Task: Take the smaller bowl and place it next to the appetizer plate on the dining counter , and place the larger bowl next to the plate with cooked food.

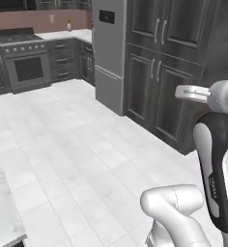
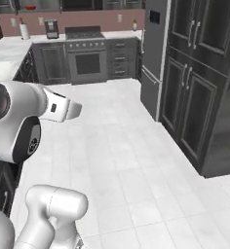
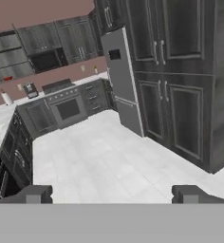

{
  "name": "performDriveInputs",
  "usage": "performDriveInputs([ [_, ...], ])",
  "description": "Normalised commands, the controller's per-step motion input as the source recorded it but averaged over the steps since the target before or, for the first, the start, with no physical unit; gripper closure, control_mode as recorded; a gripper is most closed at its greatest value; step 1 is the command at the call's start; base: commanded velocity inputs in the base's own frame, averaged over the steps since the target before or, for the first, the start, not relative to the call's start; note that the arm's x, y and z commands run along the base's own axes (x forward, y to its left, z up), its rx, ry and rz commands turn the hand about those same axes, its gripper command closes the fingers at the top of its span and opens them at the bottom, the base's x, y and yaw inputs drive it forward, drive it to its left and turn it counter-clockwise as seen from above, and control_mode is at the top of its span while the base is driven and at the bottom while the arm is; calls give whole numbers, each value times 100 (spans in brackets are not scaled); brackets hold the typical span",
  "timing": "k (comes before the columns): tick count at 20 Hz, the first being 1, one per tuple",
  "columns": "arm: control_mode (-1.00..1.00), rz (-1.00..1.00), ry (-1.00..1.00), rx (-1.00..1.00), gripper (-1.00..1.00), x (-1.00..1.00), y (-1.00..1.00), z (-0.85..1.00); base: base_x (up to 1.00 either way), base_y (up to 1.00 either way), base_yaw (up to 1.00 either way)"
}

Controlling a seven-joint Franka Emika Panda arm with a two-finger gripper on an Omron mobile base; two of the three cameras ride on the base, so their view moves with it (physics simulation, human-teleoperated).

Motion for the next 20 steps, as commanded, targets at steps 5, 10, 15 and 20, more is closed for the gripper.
performDriveInputs([
  [5,100,0,0,0,-100,0,0,0,100,0,29],
  [10,100,0,0,0,-100,0,0,0,100,0,23],
  [15,100,0,0,0,-100,0,0,0,100,1,20],
  [20,100,0,0,0,-100,0,0,0,100,0,18],
])
